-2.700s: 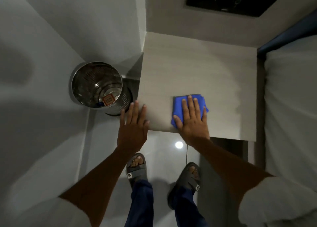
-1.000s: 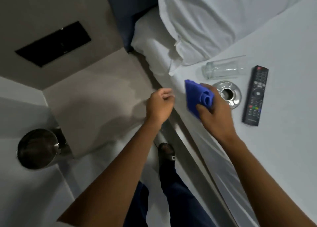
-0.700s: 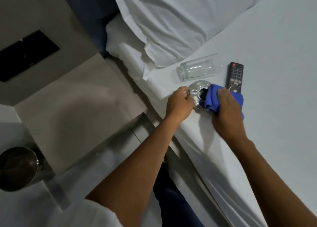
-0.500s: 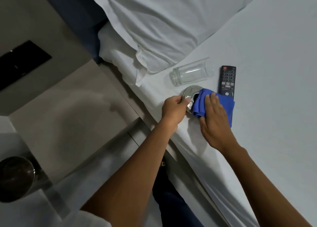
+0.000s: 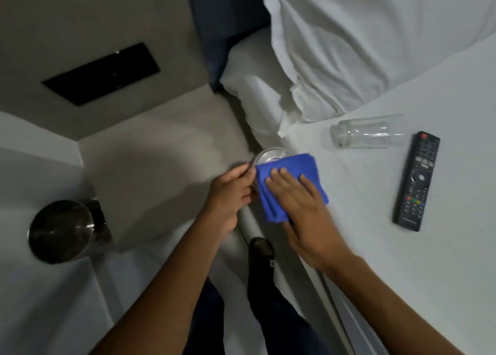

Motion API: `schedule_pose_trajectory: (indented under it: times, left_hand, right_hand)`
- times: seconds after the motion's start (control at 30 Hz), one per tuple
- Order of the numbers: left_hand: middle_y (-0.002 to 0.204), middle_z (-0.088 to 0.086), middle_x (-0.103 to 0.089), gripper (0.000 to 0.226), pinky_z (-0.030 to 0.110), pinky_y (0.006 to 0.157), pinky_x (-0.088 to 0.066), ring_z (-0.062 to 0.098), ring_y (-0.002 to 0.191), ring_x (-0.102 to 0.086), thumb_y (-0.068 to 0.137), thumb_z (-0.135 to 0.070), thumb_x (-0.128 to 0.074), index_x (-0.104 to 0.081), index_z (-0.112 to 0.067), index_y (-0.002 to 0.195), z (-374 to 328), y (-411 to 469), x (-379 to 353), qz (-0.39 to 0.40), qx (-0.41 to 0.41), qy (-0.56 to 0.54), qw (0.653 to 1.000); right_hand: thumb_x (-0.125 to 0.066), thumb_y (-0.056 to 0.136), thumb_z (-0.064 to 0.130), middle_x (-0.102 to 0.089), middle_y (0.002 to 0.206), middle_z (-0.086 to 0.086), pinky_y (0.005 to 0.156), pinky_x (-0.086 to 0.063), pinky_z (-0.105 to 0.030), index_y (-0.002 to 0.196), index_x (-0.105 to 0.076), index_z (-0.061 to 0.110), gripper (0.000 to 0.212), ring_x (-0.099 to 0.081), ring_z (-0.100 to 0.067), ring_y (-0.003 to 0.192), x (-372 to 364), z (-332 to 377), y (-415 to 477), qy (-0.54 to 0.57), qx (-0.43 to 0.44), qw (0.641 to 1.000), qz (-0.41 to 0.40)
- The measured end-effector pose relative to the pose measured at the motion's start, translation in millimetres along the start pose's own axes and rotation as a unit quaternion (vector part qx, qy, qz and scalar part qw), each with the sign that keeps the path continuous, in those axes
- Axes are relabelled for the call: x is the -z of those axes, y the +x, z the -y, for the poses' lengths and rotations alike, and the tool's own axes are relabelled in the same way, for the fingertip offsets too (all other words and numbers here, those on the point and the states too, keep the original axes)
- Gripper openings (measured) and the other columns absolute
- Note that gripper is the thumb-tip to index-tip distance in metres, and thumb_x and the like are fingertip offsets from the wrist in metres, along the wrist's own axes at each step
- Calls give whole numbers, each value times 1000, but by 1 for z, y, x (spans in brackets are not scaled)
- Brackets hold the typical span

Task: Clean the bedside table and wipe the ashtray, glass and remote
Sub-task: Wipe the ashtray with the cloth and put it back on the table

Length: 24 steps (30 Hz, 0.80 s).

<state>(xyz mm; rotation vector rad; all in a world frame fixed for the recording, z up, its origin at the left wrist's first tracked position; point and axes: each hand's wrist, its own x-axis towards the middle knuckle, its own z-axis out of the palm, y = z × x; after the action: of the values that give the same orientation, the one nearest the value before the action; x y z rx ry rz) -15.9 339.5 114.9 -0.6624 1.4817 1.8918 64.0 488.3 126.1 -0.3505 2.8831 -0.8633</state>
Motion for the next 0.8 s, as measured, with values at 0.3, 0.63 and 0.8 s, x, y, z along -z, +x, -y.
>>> schedule_pose_trajectory:
  times: [0.3, 0.63, 0.8]
  left_hand:
    - [101, 11, -74, 30, 28, 78, -60, 24, 92, -72, 92, -17, -63, -65, -10, 120, 6, -31, 126, -77, -32, -22, 996]
    - [89, 0, -77, 15, 26, 67, -58, 14, 79, -73, 93, -14, -60, -70, -18, 105, 7, -33, 215, -174, -28, -118, 977]
    - [88, 5, -75, 22, 20, 57, -57, 11, 69, -74, 93, -13, -60, -64, -9, 114, 9, -27, 243, -175, -21, -97, 980]
  right_hand:
    - [-48, 79, 9, -33, 156, -7, 118, -19, -45, 146, -36, 13, 69, -19, -12, 146, -59, 46, 41, 29, -15, 999, 34]
    - [-32, 84, 20, -32, 155, 3, 121, -5, -34, 148, -34, 18, 64, -9, -4, 146, -134, 145, 73, 14, 80, 991, 110]
    - [-48, 86, 5, -26, 158, 1, 121, -7, -36, 148, -31, 20, 67, -11, -8, 147, -157, 138, 87, 36, 4, 993, 117]
